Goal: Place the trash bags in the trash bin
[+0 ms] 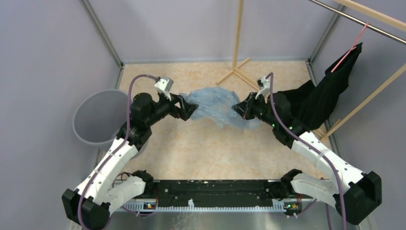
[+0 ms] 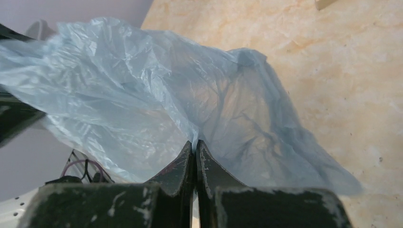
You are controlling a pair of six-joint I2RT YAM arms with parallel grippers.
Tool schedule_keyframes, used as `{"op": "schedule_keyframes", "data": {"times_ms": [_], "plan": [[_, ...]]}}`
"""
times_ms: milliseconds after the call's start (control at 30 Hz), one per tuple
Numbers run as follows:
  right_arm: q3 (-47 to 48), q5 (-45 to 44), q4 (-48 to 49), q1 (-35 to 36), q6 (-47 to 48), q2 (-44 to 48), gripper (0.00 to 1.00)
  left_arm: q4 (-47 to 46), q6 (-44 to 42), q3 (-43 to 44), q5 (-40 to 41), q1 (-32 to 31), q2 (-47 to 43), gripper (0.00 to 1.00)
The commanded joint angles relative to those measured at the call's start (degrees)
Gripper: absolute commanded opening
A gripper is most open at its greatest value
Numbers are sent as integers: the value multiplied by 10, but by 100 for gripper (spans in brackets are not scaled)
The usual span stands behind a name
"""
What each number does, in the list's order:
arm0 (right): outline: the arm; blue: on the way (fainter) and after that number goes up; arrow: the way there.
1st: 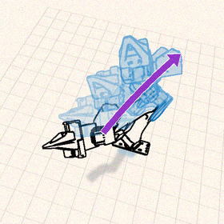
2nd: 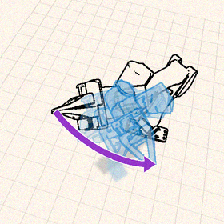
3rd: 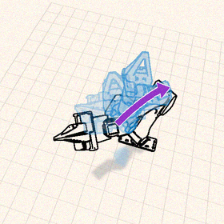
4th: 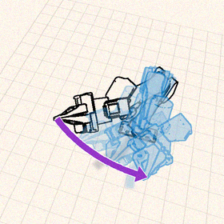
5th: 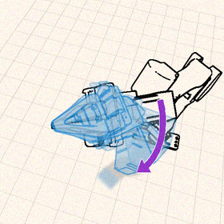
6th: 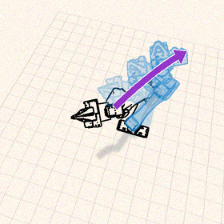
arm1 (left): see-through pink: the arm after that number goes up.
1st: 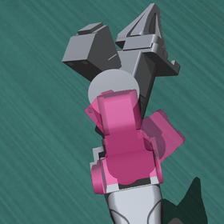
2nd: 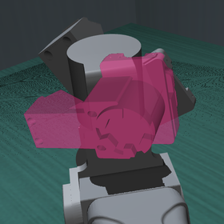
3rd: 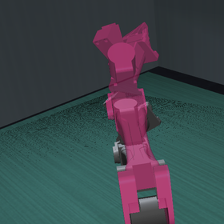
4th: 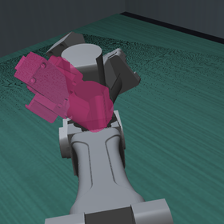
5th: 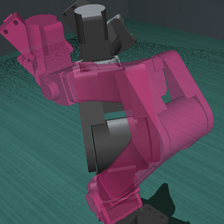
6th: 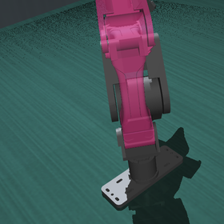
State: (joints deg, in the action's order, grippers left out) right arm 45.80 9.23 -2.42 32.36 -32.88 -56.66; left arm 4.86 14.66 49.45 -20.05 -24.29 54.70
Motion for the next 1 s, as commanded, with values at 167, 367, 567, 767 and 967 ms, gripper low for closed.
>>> {"op": "schedule_keyframes", "data": {"times_ms": [167,367,567,767,967], "plan": [[41,-4,-34,0,39,-18,0,-5,1,-5,177,2,-53,99],[31,-27,-12,0,-1,-24,0,-24,-2,-3,88,2,-29,99],[16,47,44,-1,-41,-59,0,-54,7,15,-129,-1,55,99],[1,124,116,-1,-93,-75,0,82,-1,86,-90,-18,185,99],[-15,234,308,-18,-263,-126,0,105,-9,99,-60,-16,219,80]]}}
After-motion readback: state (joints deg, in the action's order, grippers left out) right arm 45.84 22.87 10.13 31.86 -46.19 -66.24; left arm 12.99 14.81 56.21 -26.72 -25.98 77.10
